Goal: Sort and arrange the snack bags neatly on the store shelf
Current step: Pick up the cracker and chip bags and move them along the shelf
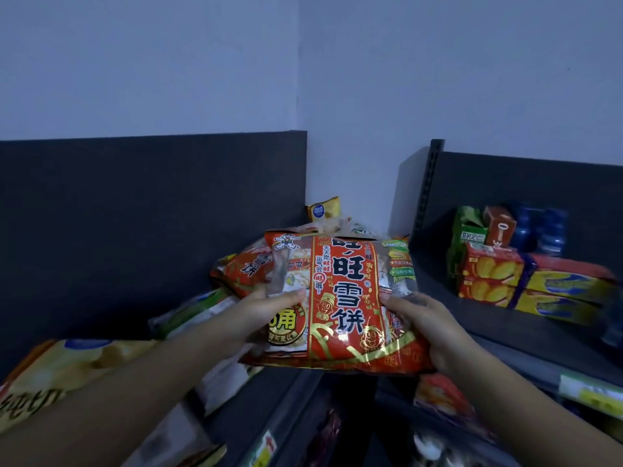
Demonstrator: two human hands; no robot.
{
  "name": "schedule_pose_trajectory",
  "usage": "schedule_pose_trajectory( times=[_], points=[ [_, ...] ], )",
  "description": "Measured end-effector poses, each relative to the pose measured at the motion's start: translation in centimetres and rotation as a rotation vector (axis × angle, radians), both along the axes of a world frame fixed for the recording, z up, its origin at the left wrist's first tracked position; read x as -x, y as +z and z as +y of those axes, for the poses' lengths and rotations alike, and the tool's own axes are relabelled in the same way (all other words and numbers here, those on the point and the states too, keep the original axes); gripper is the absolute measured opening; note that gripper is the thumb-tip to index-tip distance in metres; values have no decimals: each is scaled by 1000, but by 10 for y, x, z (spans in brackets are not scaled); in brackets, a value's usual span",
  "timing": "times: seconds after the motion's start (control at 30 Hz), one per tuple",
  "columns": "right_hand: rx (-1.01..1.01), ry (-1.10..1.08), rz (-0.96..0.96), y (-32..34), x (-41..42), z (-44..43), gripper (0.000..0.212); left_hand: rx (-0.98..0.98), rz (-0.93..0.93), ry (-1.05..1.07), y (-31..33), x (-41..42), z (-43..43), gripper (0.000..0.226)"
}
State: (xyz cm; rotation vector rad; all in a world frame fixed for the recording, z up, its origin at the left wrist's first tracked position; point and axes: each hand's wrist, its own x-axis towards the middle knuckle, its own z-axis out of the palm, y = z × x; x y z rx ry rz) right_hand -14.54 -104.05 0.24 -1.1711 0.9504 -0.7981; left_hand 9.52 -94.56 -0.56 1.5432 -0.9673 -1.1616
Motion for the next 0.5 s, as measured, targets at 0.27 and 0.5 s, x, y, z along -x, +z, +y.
schedule_pose_trajectory(
  times=[0.27,0.5],
  points=[
    [-14,-68,28,4,-29,-111,66,61,-43,77,9,-26,-103,88],
    [149,73,108,48,-88,-227,46,160,-93,244,22,-59,-182,122]
  ],
)
